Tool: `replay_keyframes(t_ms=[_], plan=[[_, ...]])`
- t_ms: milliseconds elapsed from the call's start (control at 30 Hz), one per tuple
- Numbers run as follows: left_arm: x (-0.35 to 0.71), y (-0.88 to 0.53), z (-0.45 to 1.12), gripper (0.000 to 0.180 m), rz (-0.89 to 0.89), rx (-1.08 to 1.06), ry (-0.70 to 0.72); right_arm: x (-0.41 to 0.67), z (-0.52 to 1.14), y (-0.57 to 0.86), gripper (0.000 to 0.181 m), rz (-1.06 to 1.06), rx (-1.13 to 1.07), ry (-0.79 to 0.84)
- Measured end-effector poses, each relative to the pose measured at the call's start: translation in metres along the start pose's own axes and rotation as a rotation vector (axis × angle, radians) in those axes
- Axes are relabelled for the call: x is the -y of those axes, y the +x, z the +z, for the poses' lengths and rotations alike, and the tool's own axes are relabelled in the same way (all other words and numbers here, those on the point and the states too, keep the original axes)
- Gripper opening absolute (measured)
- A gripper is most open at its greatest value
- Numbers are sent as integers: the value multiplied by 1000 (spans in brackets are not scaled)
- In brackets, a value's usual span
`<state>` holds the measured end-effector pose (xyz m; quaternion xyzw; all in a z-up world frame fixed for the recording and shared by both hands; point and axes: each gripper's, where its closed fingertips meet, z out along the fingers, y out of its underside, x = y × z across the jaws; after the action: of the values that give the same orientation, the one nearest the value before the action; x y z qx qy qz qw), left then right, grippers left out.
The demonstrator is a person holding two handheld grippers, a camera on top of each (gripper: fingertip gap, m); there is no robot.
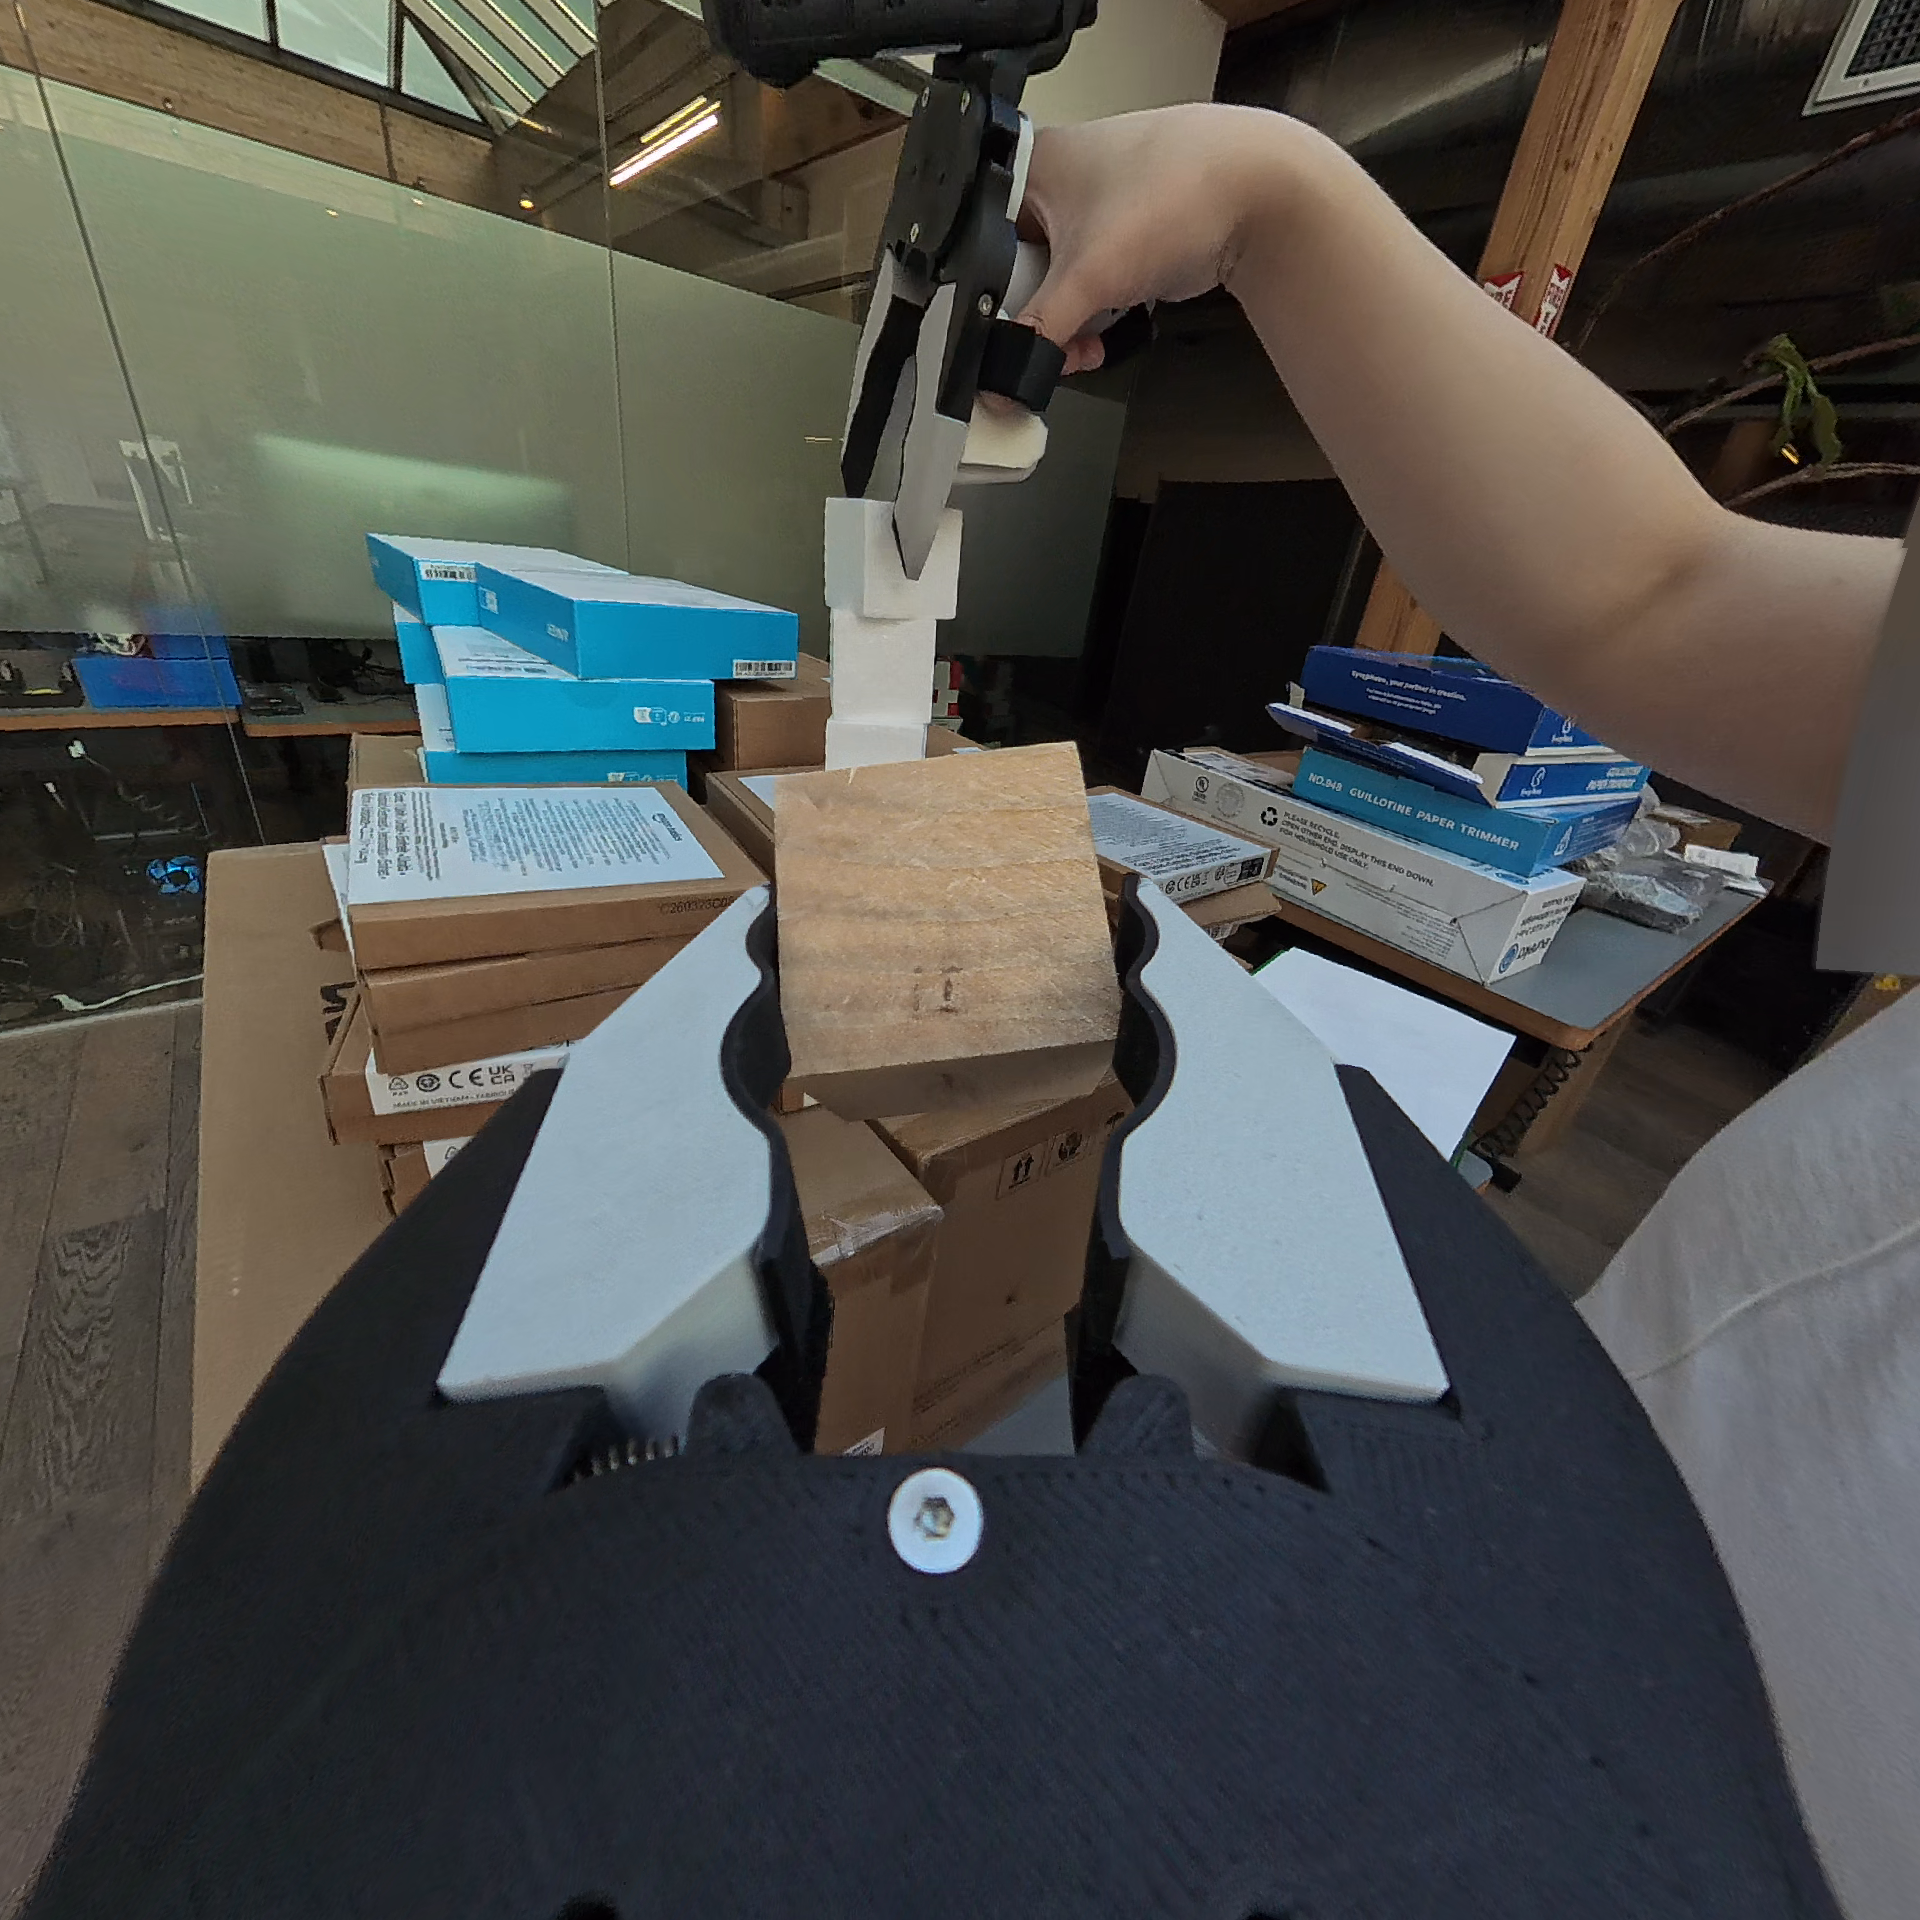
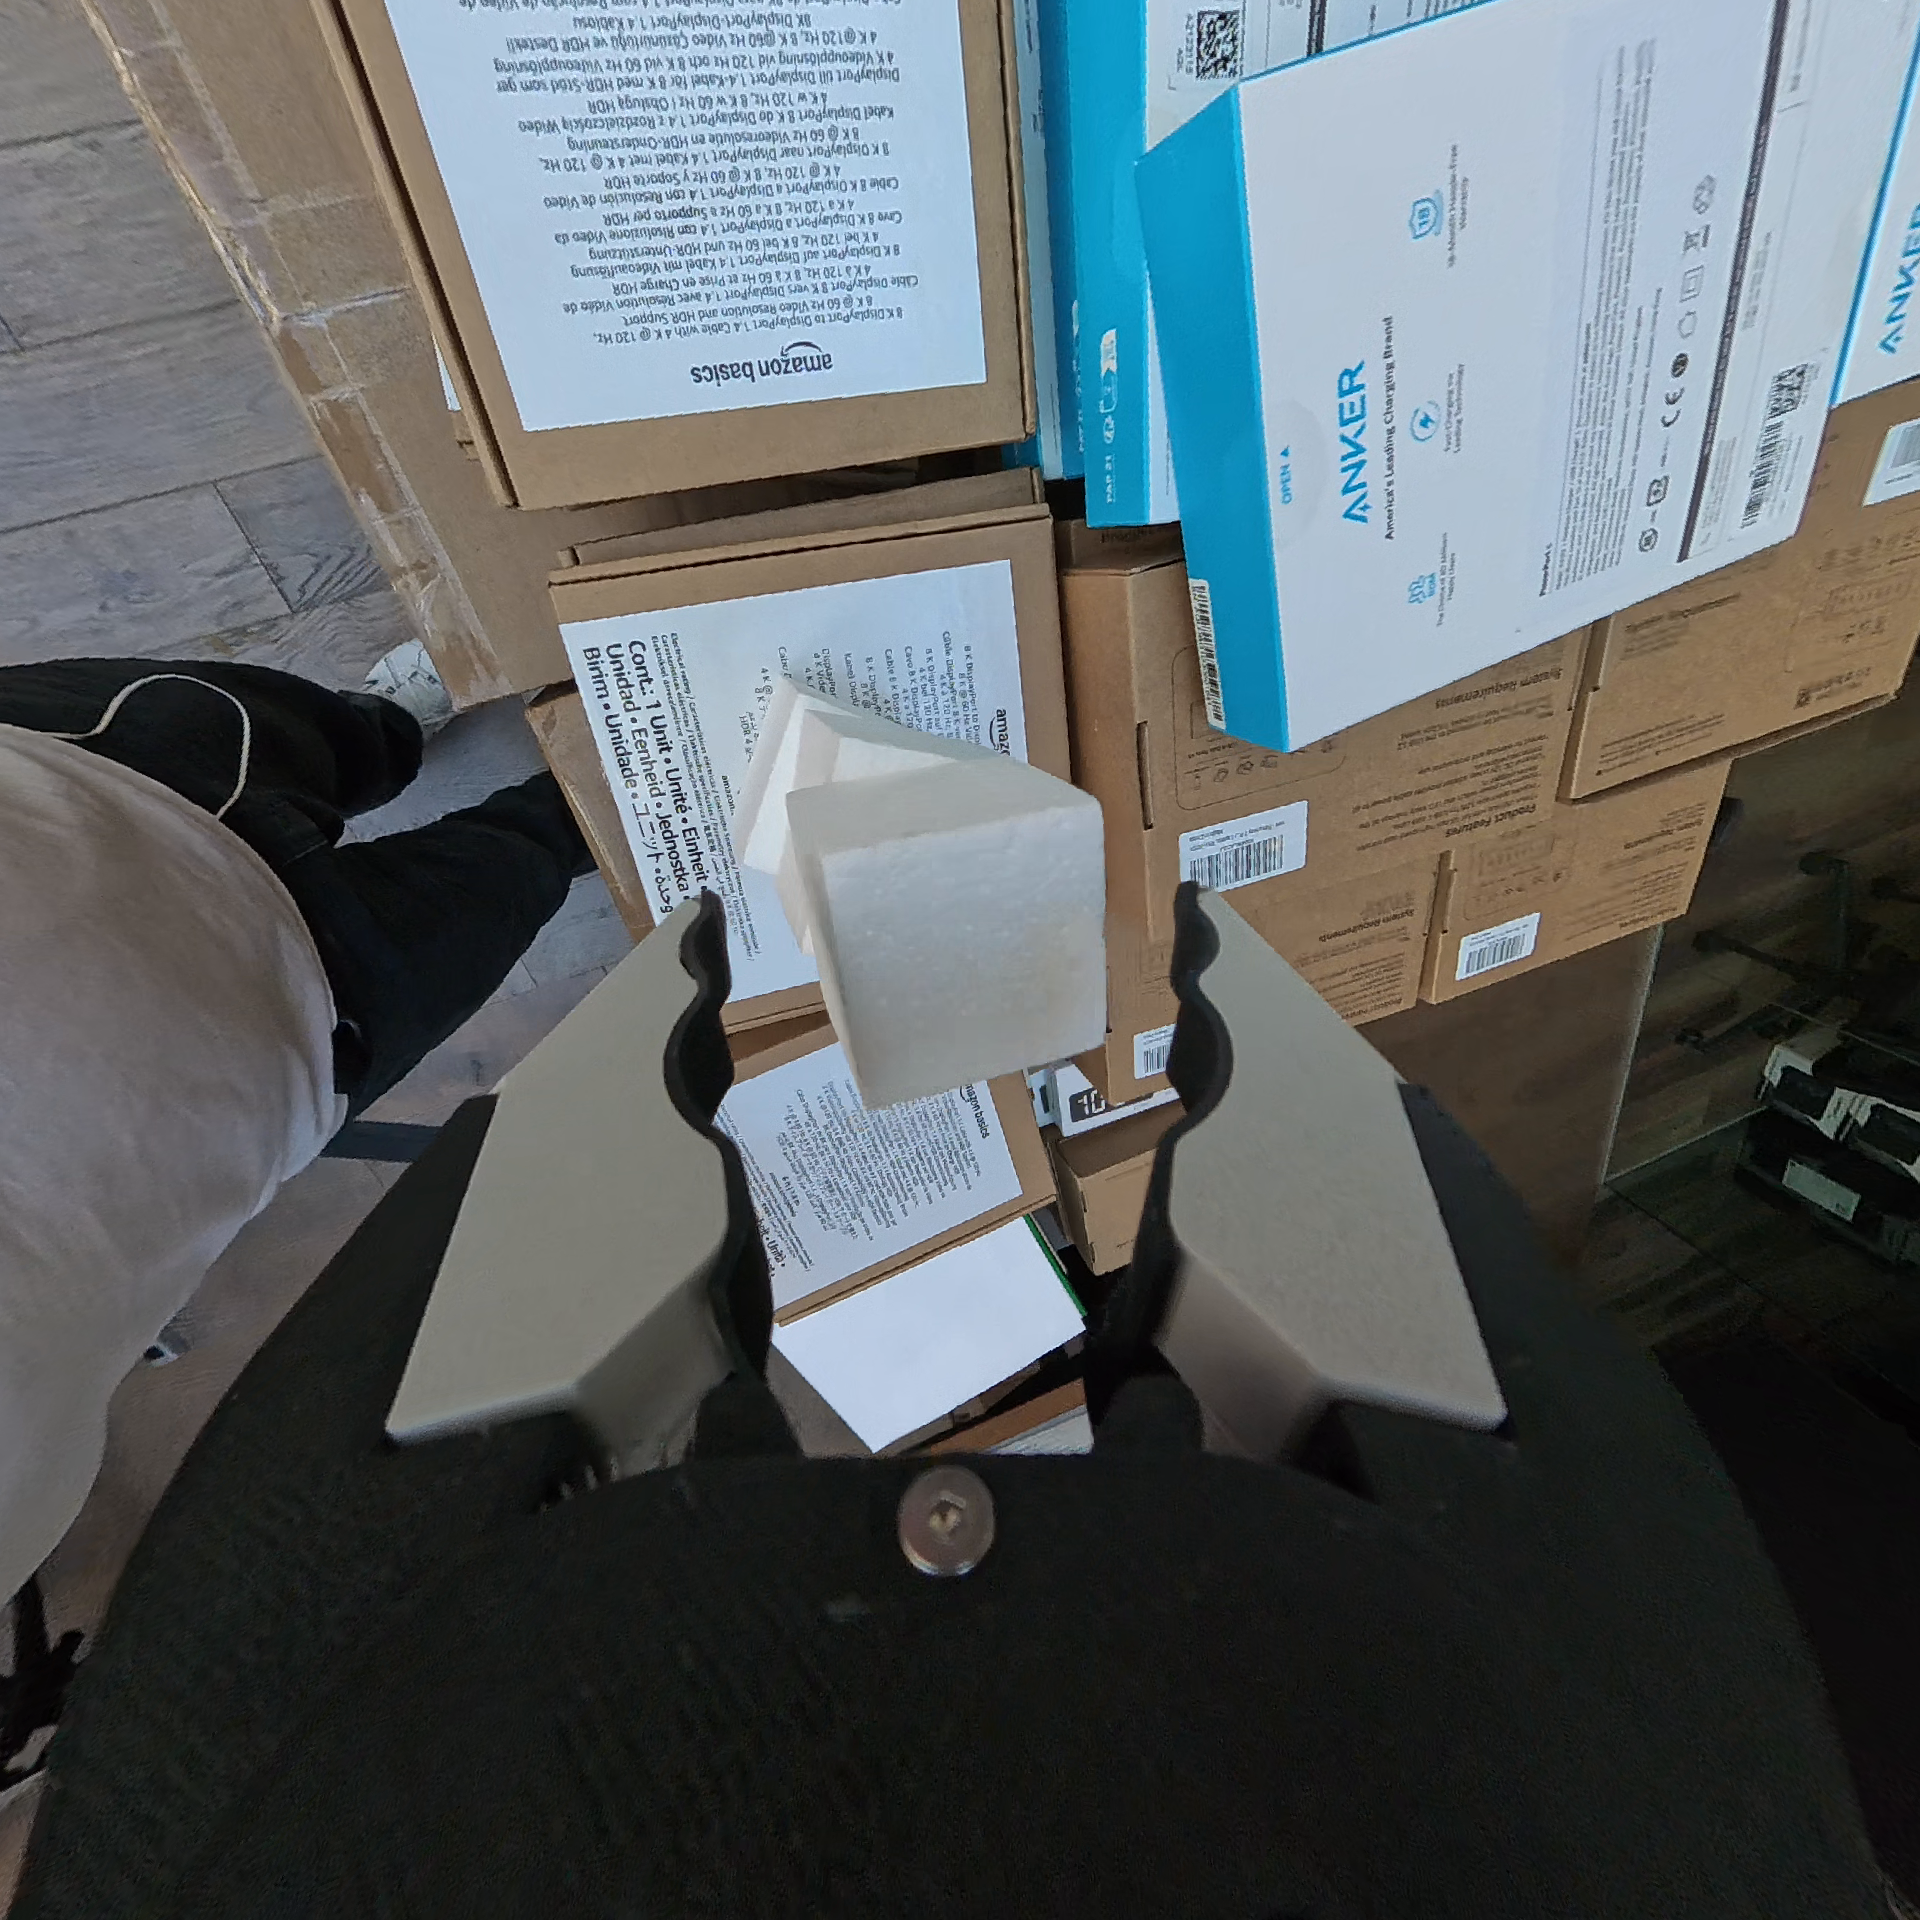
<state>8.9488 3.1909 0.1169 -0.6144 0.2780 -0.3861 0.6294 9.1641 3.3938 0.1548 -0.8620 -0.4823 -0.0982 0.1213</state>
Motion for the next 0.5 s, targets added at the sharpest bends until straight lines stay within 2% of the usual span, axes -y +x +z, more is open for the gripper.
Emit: replay_keyframes(t_ms=[133,300,500], plan=[[25,-1,37,62,60,-89,-39,-3,-33,-3,89,19,5,186],[76,-6,126,61,170,-227,-188,-47,-78,-13,85,88,-25,479],[124,-1,232,62,195,-390,-405,-158,-64,-48,79,207,-68,555]])
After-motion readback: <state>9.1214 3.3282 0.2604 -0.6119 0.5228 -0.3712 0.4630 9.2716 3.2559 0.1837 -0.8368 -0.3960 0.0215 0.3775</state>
